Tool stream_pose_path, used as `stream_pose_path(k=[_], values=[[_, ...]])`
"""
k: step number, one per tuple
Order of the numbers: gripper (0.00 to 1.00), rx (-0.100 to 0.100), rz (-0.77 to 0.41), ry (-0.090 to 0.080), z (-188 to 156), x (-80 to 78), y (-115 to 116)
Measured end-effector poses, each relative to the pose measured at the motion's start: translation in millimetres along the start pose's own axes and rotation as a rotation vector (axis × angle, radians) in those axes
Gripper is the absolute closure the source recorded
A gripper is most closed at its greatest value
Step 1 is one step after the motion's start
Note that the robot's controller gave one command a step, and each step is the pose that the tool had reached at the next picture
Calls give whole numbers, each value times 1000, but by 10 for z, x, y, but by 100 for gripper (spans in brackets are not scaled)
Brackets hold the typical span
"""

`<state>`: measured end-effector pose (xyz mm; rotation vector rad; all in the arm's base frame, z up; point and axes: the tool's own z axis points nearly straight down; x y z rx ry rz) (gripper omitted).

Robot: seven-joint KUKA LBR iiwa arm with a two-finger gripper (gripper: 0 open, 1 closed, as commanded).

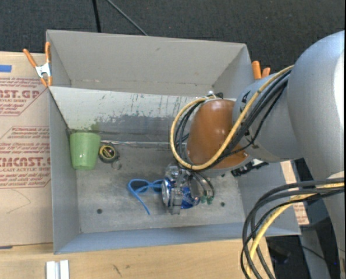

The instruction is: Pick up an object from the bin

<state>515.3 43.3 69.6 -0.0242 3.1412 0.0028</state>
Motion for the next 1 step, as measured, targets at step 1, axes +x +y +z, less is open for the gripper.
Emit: stream_pose_path(k=[1], values=[[100, 2, -33, -11, -1736, -293, -84]])
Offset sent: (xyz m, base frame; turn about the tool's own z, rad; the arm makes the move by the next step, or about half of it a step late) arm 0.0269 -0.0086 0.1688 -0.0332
